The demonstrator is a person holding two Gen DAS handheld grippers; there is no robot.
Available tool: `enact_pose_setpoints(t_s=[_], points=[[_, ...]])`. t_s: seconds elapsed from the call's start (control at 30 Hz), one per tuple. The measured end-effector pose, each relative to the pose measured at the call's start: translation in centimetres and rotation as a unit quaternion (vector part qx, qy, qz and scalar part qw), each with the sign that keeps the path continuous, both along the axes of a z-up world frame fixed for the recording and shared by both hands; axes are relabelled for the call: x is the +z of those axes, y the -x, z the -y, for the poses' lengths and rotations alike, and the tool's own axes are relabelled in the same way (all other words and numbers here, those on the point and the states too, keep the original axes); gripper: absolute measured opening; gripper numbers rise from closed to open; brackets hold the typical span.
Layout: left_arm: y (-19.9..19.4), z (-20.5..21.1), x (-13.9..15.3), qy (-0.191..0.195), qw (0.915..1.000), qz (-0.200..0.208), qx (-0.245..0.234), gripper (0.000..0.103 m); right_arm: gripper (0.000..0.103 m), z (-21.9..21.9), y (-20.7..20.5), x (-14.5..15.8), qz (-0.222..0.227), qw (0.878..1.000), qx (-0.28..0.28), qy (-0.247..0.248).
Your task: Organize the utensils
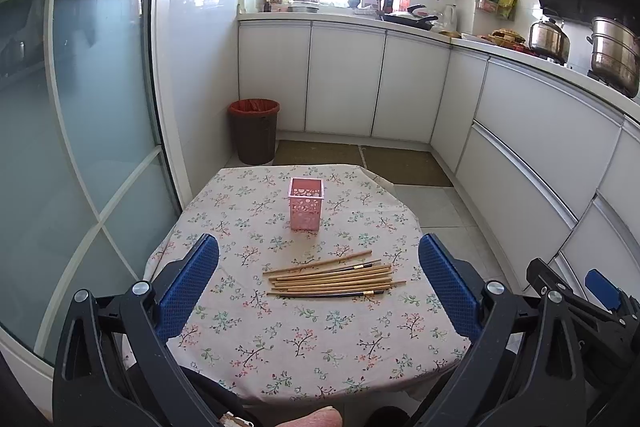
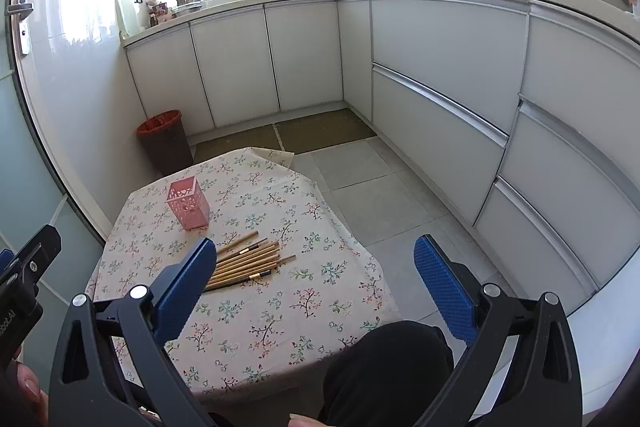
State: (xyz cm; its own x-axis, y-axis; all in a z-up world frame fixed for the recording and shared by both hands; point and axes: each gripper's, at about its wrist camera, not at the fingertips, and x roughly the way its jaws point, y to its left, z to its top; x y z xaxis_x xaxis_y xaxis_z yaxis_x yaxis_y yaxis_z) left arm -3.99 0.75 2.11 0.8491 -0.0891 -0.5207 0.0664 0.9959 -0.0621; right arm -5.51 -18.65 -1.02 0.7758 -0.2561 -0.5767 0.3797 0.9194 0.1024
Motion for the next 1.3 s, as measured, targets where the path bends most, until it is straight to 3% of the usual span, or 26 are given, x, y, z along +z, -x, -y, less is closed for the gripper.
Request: enact_pose_setpoints(t_s=[1.3], points=[[-0.39,0.20,-0.31,-0.001,0.9999,-0.010,0.005,0.096,0.096,-0.21,-0.33,-0.28,-0.011,1.000,0.006,-0.006]])
